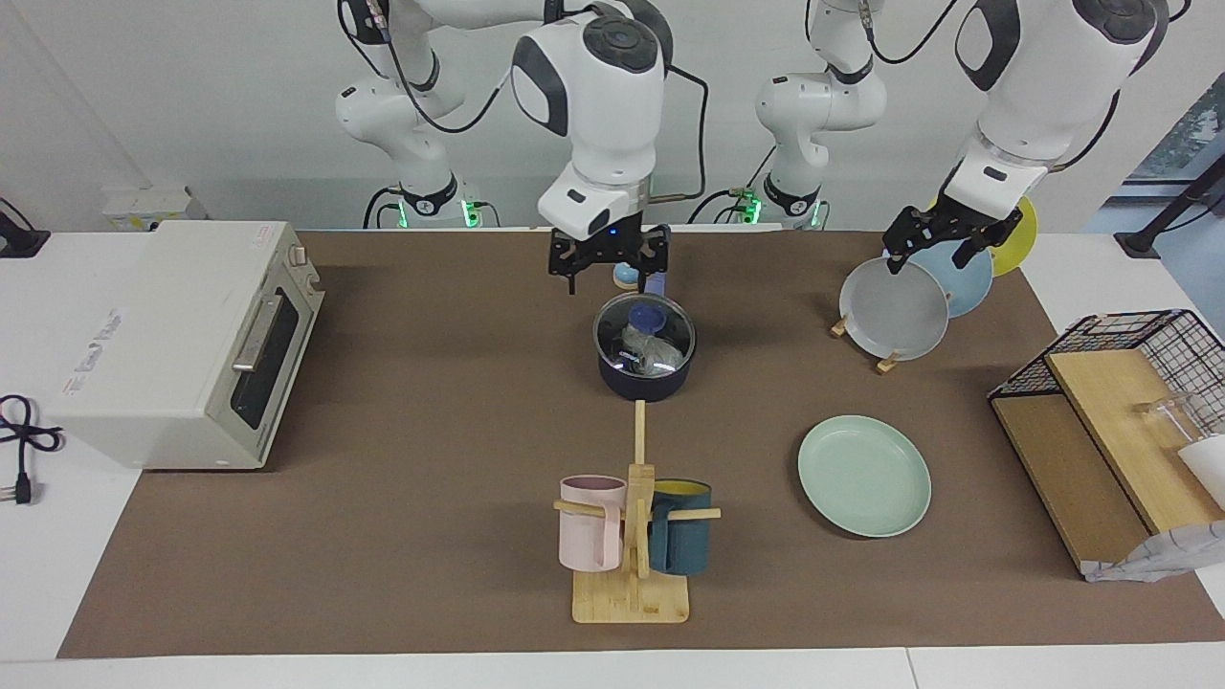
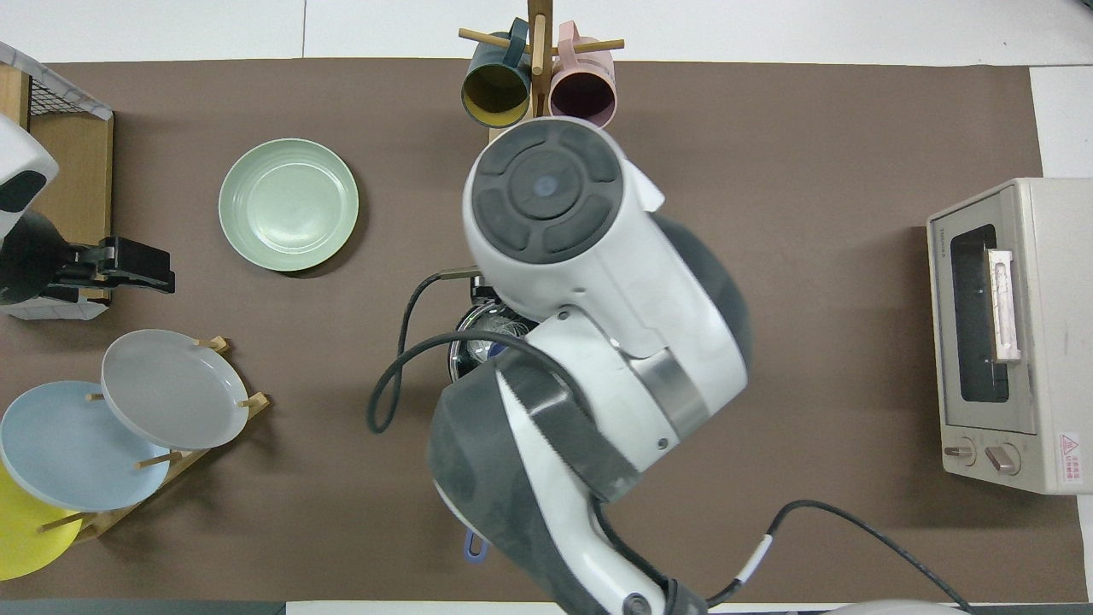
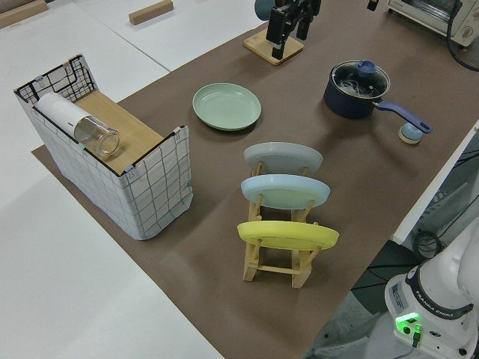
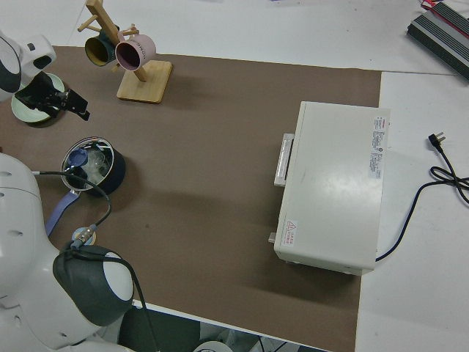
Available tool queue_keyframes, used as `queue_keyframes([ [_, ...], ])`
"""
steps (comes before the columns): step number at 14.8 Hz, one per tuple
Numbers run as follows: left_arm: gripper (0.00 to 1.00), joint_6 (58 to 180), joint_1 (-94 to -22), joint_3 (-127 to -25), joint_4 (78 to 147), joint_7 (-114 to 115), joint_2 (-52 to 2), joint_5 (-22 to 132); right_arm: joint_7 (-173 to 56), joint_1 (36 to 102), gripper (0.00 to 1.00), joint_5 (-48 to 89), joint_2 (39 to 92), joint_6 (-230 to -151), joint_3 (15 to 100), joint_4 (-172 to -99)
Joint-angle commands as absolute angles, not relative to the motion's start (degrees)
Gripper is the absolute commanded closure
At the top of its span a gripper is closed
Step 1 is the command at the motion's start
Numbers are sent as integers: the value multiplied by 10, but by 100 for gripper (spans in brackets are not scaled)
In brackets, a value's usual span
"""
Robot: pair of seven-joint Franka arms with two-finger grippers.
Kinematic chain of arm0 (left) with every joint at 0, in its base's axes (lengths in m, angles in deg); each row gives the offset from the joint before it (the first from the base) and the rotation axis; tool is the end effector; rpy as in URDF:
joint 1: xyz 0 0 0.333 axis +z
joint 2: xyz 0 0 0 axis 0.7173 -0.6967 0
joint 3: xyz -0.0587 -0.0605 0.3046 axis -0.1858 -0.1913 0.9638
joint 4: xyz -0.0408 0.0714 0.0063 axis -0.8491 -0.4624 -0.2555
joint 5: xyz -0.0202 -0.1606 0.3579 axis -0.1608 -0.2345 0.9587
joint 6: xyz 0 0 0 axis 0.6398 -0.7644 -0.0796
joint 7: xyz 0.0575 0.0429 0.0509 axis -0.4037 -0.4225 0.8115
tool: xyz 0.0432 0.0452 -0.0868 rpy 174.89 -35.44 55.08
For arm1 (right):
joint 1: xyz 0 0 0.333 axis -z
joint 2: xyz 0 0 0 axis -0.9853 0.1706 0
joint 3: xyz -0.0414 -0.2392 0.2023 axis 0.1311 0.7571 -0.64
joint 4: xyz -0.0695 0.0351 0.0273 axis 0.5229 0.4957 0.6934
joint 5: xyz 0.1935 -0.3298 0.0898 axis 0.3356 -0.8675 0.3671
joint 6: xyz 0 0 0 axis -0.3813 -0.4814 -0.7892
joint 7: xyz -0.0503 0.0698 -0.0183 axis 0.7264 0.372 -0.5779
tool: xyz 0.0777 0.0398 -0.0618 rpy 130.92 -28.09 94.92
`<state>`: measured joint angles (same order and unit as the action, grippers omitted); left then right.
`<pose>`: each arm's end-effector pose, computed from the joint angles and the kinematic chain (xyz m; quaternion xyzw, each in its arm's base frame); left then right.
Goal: Transfer vermicelli from pot to plate
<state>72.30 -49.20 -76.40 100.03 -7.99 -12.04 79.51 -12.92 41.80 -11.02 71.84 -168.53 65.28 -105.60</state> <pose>0.5330 -0.0623 0.6010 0.9998 0.0052 -0.0163 0.0028 0.5324 0.4094 0.5371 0.9999 0.0060 0.0095 0.0088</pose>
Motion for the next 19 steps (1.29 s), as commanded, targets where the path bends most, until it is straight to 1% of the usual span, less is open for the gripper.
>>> queue_keyframes([
  [1, 0, 734, -477, -764, 1007, -80, -114, 790, -111, 409, 0, -105, 725, -1732, 653, -1094],
  [4, 0, 735, -469, -764, 1010, -82, -113, 790, -97, 397, 0, -104, 728, -1770, 653, -1133],
  [10, 0, 735, -469, -764, 1010, -79, -112, 790, -96, 384, 0, -104, 722, -1813, 650, -1204],
  [12, 0, 735, -469, -764, 1010, -79, -113, 790, -97, 384, 0, -104, 715, -1815, 649, -1217],
  [15, 0, 735, -469, -764, 1010, -79, -113, 790, -97, 384, 0, -104, 706, -1839, 644, -1243],
  [18, 0, 734, -470, -764, 1009, -79, -113, 790, -97, 384, 0, -104, 704, -1843, 641, -1250],
  [19, 0, 734, -471, -764, 1010, -79, -113, 790, -96, 384, 1, -103, 703, -1845, 640, -1252],
])
